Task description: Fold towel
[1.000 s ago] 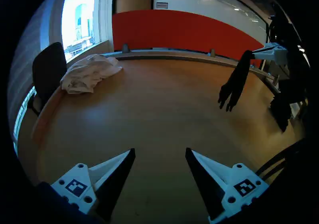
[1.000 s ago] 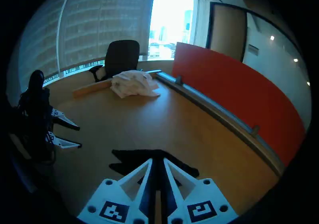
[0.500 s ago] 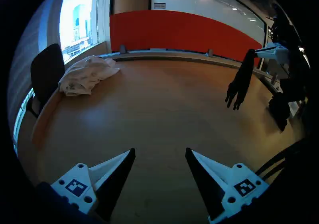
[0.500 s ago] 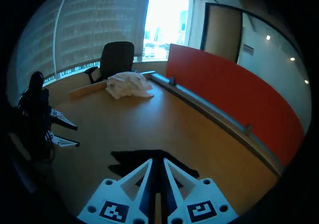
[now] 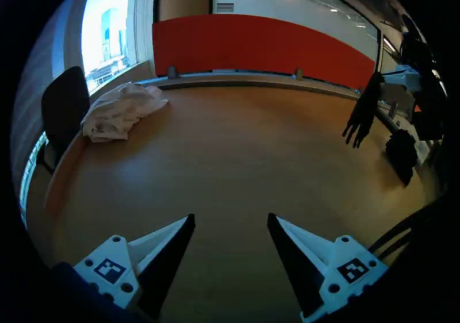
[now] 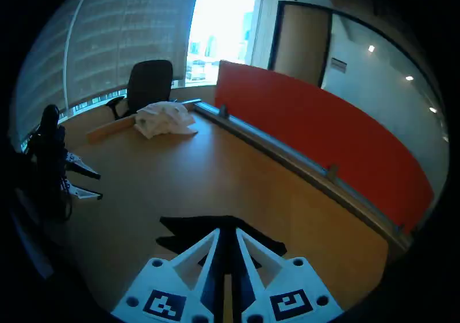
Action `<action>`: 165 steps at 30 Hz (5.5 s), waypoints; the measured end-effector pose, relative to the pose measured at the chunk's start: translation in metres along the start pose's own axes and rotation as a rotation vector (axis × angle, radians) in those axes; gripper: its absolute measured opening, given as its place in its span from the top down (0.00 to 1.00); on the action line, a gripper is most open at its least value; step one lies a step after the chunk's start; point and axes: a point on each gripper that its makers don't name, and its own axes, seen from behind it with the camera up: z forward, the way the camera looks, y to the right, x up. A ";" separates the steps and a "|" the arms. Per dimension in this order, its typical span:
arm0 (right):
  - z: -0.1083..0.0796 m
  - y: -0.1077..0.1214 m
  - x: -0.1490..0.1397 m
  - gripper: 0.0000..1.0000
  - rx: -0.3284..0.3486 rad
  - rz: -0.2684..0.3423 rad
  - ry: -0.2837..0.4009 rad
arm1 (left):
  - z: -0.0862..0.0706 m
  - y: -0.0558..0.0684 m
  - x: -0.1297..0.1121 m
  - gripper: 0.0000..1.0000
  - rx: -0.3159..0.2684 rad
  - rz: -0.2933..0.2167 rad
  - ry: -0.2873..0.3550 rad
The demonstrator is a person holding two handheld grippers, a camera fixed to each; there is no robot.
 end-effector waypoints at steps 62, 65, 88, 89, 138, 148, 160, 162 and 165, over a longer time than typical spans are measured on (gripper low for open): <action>-0.160 0.237 -0.105 0.95 -0.337 0.175 -0.095 | 0.007 0.016 0.011 0.07 0.018 0.070 -0.025; -0.165 0.245 -0.110 0.95 -0.348 0.181 -0.102 | 0.007 0.017 0.012 0.07 0.020 0.070 -0.025; -0.199 0.259 -0.153 0.95 -0.395 0.256 -0.136 | 0.006 0.032 0.017 0.07 0.006 0.086 -0.024; -0.201 0.258 -0.155 0.95 -0.397 0.260 -0.136 | 0.006 0.033 0.017 0.07 0.004 0.087 -0.024; -0.236 0.201 -0.212 0.95 -0.419 0.367 -0.182 | -0.001 0.036 0.018 0.07 -0.019 0.098 -0.013; -0.246 0.193 -0.227 0.95 -0.434 0.393 -0.200 | -0.003 0.032 0.019 0.07 -0.019 0.100 -0.009; -0.263 0.189 -0.265 0.95 -0.473 0.467 -0.229 | -0.004 0.030 0.017 0.07 -0.018 0.105 -0.012; -0.265 0.189 -0.270 0.95 -0.479 0.474 -0.236 | -0.003 0.030 0.017 0.07 -0.020 0.107 -0.011; -0.265 0.189 -0.279 0.95 -0.487 0.484 -0.251 | -0.003 0.031 0.018 0.07 -0.021 0.109 -0.011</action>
